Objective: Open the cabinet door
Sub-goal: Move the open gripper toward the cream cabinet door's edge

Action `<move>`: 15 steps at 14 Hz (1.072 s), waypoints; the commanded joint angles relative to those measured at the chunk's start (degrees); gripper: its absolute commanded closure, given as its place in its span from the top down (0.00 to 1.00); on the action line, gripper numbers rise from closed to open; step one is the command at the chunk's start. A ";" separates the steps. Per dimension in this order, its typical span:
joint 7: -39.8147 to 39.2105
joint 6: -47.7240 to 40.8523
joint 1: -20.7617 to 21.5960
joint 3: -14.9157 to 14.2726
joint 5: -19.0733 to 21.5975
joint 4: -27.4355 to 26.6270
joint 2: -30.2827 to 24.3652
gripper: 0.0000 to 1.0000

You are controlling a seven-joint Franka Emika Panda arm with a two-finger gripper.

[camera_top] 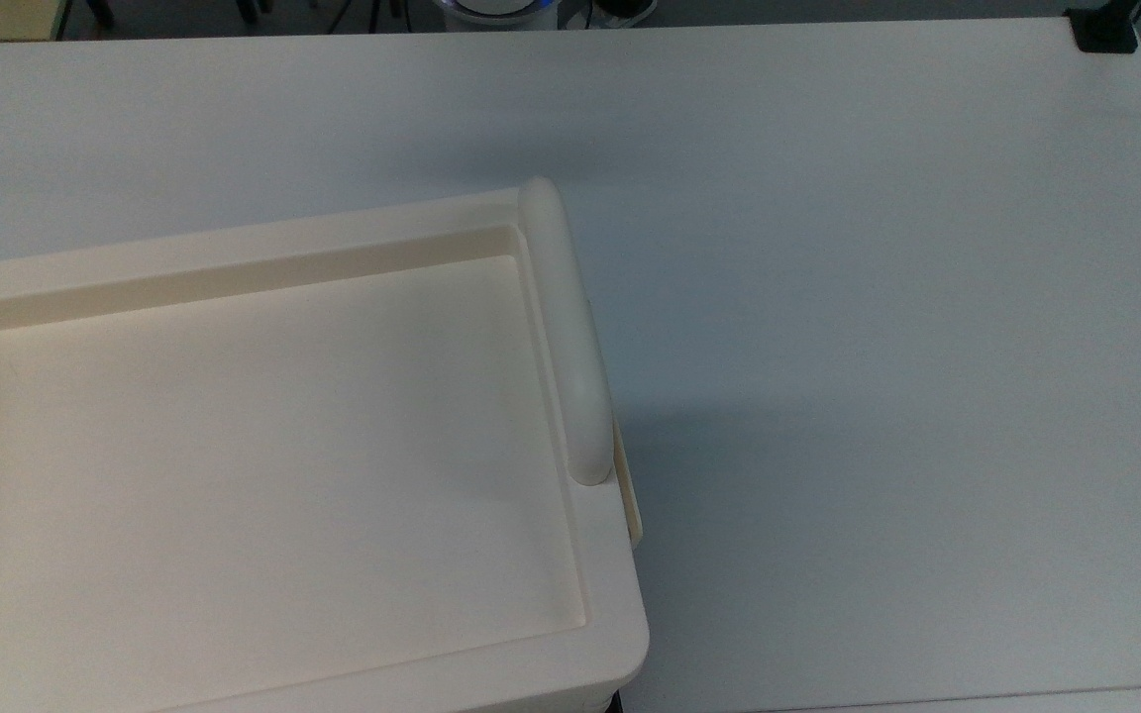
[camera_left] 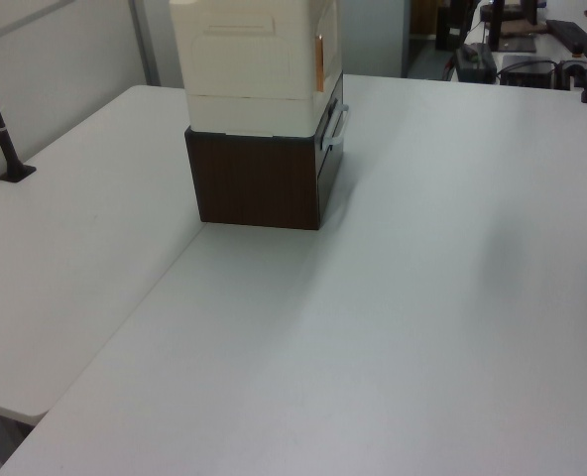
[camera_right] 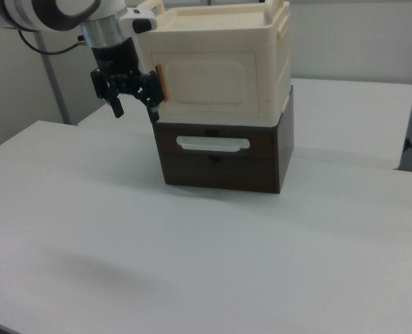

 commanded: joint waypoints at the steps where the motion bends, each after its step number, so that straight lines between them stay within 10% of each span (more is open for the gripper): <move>1: -0.21 0.26 0.58 -0.06 -0.55 -0.09 -0.24 1.00; 15: -9.52 1.40 0.49 1.34 -0.11 -0.18 1.95 1.00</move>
